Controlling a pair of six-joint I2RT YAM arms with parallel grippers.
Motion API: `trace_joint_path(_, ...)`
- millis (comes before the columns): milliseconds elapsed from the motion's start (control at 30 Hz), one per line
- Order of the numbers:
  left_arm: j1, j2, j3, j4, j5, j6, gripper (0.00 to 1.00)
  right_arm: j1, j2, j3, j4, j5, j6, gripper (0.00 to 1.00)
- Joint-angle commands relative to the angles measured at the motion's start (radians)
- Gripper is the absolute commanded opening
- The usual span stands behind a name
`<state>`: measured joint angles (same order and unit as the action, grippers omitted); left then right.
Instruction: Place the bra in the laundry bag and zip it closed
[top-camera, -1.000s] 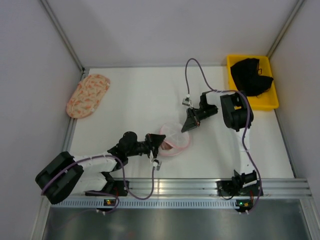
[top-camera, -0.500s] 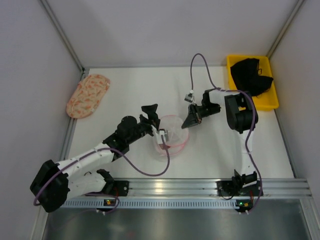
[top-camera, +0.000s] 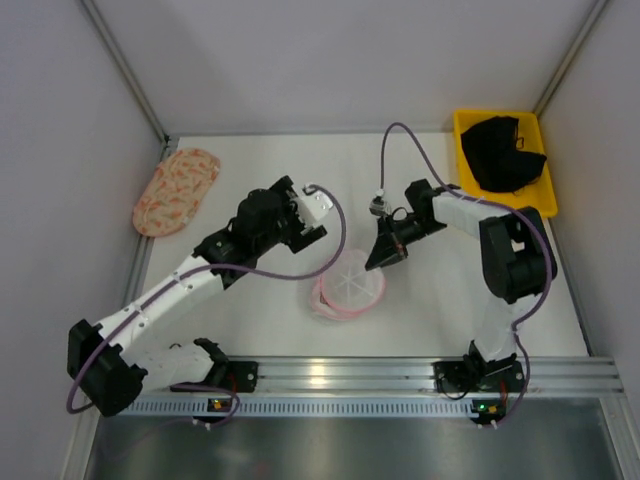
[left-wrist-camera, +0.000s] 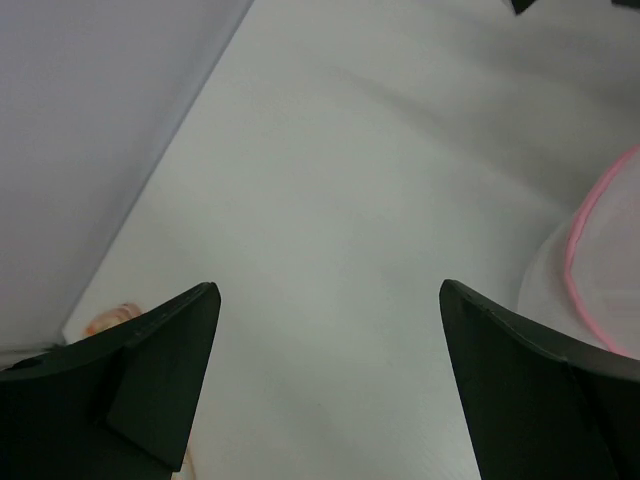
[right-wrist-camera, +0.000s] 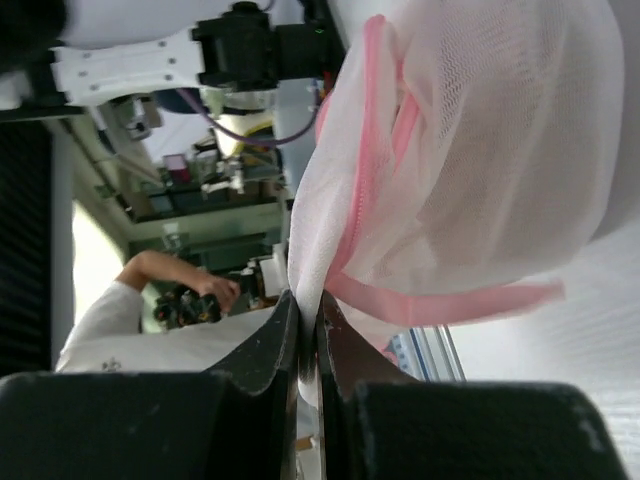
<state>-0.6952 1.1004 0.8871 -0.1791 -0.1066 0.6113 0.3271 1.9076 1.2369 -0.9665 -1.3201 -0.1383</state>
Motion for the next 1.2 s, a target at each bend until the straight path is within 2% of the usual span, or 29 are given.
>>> trace_joint_path(0, 0.045, 0.108, 0.238, -0.270, 0.086, -0.397, 0.96, 0.012, -0.148, -0.039, 0.411, 0.203, 0.404, 0.00)
trace_joint_path(33, 0.066, 0.124, 0.293, -0.305, 0.146, -0.510, 0.95, 0.013, -0.147, -0.031, 0.414, 0.203, 0.404, 0.00)
trace_joint_path(100, 0.153, 0.151, 0.326, -0.370, 0.295, -0.599, 0.91, 0.009, -0.142, -0.042, 0.481, 0.202, 0.443, 0.00)
trace_joint_path(133, 0.195, 0.177, 0.331, -0.378, 0.443, -0.681, 0.89, 0.004, -0.148, -0.056, 0.527, 0.211, 0.465, 0.00)
trace_joint_path(167, 0.279, 0.190, 0.325, -0.382, 0.502, -0.717, 0.87, 0.000, -0.157, -0.100, 0.584, 0.220, 0.527, 0.00)
trace_joint_path(200, 0.317, 0.205, 0.319, -0.384, 0.557, -0.746, 0.84, -0.006, -0.165, -0.123, 0.724, 0.241, 0.564, 0.00)
trace_joint_path(233, 0.391, 0.235, 0.313, -0.382, 0.670, -0.793, 0.83, -0.022, -0.180, -0.182, 0.808, 0.251, 0.612, 0.00)
trace_joint_path(267, 0.425, 0.255, 0.311, -0.382, 0.717, -0.804, 0.82, -0.031, -0.185, -0.215, 0.889, 0.263, 0.668, 0.00)
trace_joint_path(300, 0.447, 0.298, 0.320, -0.382, 0.758, -0.812, 0.80, -0.055, -0.197, -0.252, 1.127, 0.289, 0.816, 0.00)
trace_joint_path(367, 0.488, 0.340, 0.337, -0.364, 0.823, -0.840, 0.79, -0.077, -0.208, -0.351, 1.344, 0.329, 0.967, 0.00)
trace_joint_path(400, 0.496, 0.373, 0.354, -0.349, 0.840, -0.847, 0.78, -0.088, -0.208, -0.372, 1.424, 0.369, 1.079, 0.00)
trace_joint_path(433, 0.502, 0.390, 0.368, -0.323, 0.849, -0.852, 0.78, -0.111, -0.208, -0.388, 1.537, 0.386, 1.120, 0.00)
trace_joint_path(600, 0.514, 0.487, 0.460, -0.284, 0.843, -0.848, 0.78, -0.143, -0.275, -0.485, 1.680, 0.472, 1.252, 0.00)
trace_joint_path(667, 0.519, 0.524, 0.509, -0.284, 0.907, -0.843, 0.78, -0.138, -0.311, -0.537, 1.811, 0.470, 1.325, 0.00)
trace_joint_path(733, 0.519, 0.530, 0.527, -0.278, 1.001, -0.866, 0.78, -0.116, -0.329, -0.557, 1.870, 0.453, 1.408, 0.00)
trace_joint_path(800, 0.514, 0.529, 0.512, -0.231, 1.048, -0.909, 0.77, -0.094, -0.325, -0.564, 1.923, 0.443, 1.431, 0.00)
trace_joint_path(933, 0.505, 0.539, 0.437, -0.119, 1.122, -1.102, 0.76, -0.083, -0.254, -0.547, 2.074, 0.417, 1.525, 0.00)
trace_joint_path(1167, 0.488, 0.602, 0.336, 0.055, 1.081, -1.286, 0.80, -0.072, -0.234, -0.530, 2.089, 0.403, 1.536, 0.00)
